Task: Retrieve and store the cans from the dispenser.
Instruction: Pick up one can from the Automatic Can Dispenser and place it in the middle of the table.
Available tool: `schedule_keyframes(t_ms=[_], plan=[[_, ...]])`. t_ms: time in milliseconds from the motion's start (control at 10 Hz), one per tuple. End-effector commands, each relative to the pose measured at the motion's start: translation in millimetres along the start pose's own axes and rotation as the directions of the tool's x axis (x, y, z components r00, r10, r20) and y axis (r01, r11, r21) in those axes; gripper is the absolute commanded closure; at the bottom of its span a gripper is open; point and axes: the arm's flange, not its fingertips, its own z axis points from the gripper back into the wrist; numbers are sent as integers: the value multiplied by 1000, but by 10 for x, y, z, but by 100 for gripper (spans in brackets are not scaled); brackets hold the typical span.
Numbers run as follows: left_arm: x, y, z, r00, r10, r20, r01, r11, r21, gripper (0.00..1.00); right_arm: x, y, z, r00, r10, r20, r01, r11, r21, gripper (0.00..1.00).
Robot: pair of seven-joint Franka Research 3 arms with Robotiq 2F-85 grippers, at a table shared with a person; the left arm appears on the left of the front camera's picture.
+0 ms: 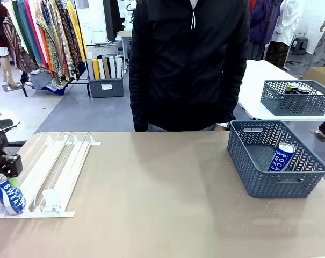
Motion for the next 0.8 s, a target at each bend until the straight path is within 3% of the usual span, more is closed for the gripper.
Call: schedule_keyframes(t_ms=[0, 300, 500, 700], plan=[[-644, -61, -258, 1000, -10, 23, 10, 1000, -9, 100, -4, 24, 15, 1000, 15, -6, -14, 1000, 4, 0], [-618, -2, 803, 992, -66, 110, 69, 997, -25, 100, -4, 24, 15, 1000, 15, -6, -14, 1000, 4, 0], [-634, 83, 1639, 990, -98, 98, 102, 994, -37, 100, -4, 24, 15, 1000, 15, -6, -14, 1000, 4, 0], [-731, 222, 2004, 989, -71, 129, 81, 994, -72, 100, -4, 24, 15, 1000, 15, -6, -14, 1000, 4, 0]])
